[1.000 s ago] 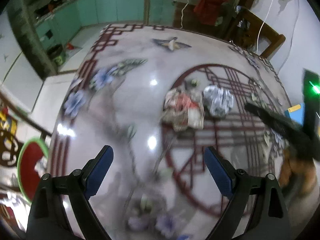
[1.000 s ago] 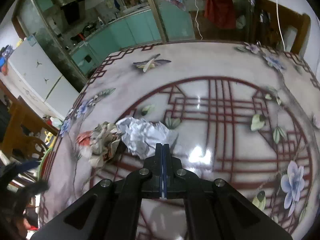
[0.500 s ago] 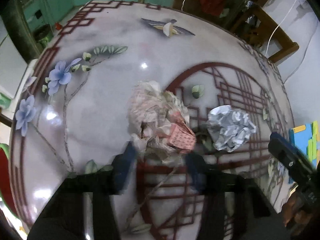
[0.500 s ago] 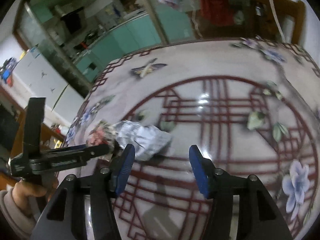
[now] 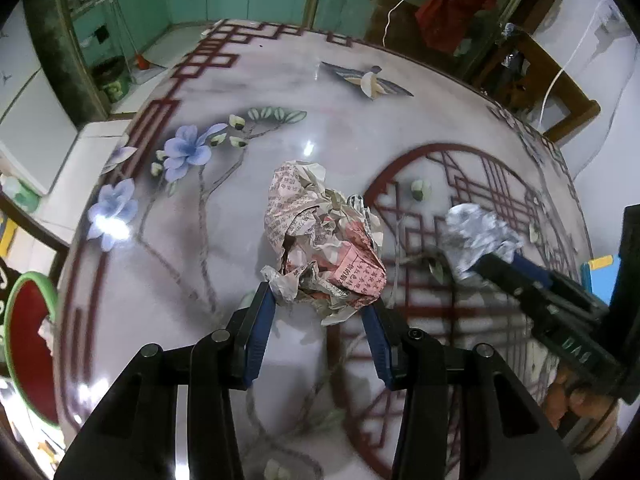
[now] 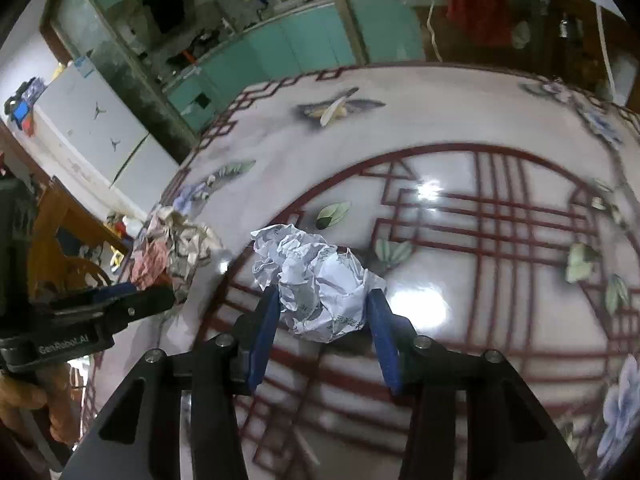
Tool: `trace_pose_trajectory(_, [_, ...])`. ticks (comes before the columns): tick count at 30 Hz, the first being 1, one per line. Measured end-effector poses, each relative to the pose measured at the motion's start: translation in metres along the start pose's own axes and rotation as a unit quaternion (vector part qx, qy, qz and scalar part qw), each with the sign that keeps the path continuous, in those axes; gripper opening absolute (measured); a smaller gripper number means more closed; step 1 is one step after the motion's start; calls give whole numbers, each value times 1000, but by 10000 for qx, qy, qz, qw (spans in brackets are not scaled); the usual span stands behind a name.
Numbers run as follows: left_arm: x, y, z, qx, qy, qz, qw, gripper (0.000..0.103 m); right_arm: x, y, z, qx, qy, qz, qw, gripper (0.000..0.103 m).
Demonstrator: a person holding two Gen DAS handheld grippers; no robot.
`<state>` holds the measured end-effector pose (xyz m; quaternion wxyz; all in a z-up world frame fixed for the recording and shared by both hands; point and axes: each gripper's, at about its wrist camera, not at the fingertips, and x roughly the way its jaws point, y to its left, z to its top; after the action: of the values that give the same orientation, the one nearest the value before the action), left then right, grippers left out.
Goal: Collect trash
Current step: 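Carry the crumpled paper and foil ball with both tools over the red bin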
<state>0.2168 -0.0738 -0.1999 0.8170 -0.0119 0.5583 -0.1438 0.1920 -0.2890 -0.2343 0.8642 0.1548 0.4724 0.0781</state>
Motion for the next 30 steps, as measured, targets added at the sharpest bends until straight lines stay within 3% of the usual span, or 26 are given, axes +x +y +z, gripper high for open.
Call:
trace_pose_trajectory(7, [-37,0,-27,50,-137,-153,9998,43,-64,9,-15,273,-457,-30,9986,43])
trace_pose_trajectory(13, [-67,-2,-59,245,-244,-245,9991,43,-106,32,-47,355,-649,-28,9973,43])
trace_pose_trajectory(22, [-97,15,-84,127,-427,-310,9985,43,-131,75,-80,272,-630,45,9976,43])
trace_pose_trajectory(30, [-115,47,-98,-53,-539,-160,9984,43,-137,111,-86,176,-679,222,9973,43])
